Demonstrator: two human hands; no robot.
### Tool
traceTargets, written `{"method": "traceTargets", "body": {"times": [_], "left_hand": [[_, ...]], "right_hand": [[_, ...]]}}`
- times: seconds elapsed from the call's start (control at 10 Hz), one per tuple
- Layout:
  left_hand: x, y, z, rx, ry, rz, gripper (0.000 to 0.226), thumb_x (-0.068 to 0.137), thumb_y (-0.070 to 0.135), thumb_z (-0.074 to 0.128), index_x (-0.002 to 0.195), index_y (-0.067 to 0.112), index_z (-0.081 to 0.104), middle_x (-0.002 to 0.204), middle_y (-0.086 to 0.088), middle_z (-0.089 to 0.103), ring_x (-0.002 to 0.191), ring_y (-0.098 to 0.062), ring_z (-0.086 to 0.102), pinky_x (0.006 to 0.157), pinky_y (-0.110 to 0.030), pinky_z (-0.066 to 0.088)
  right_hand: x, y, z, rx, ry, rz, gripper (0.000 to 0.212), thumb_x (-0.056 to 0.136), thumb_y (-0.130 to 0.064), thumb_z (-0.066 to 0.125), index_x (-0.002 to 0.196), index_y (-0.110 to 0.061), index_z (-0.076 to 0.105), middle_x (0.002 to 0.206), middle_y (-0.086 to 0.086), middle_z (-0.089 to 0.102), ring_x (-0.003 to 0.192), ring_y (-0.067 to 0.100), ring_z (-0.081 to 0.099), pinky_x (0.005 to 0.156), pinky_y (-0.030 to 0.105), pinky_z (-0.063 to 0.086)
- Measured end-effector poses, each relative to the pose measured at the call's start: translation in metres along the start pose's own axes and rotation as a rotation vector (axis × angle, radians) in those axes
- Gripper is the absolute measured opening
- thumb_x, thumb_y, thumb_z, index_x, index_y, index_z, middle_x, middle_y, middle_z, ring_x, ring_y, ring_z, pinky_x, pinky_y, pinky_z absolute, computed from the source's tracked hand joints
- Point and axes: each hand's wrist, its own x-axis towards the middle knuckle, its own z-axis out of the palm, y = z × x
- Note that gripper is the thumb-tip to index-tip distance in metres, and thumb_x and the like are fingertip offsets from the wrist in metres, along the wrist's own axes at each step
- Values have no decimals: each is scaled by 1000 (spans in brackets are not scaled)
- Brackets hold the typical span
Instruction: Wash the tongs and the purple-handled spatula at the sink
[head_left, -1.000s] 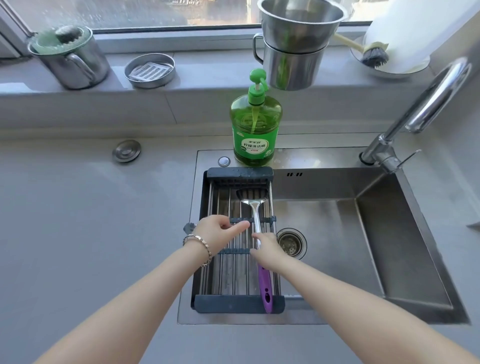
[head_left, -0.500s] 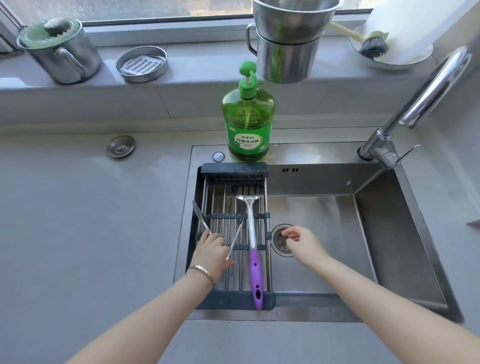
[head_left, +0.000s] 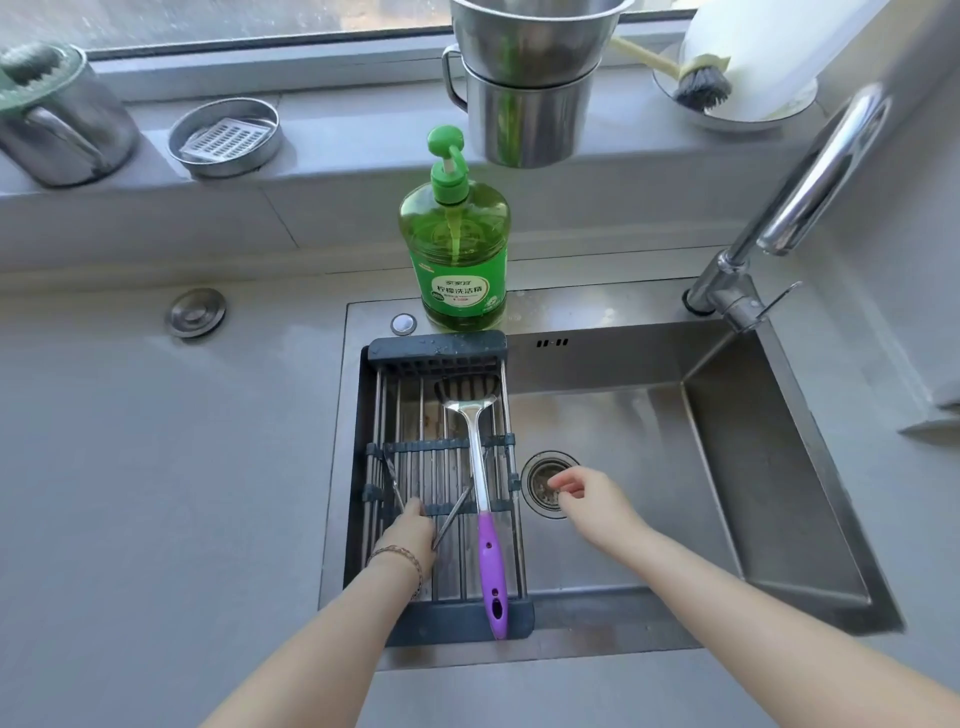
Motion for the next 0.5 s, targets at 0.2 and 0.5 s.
{"method": "traceTargets", "body": {"times": [0.2,0.5], "left_hand": [[-11,3,-12,51,93,-63,27,87,8,58,114,8,58,131,-5,41,98,-21,58,86,-25,50],[-43,72,-97,-18,-64,-115,18,92,30,49,97,14,55,73,1,52,70,-17,54,65,-25,48]], "right_hand": [[-3,-3,-21,-76,-45,3,28,89,-4,43,107,-11,64,102,7,62,92,17,53,76,20,38],[-27,-26,-80,-755,-217,-127,34,89,-15,42,117,-17,62,119,6,63,109,25,58,87,26,47]]}}
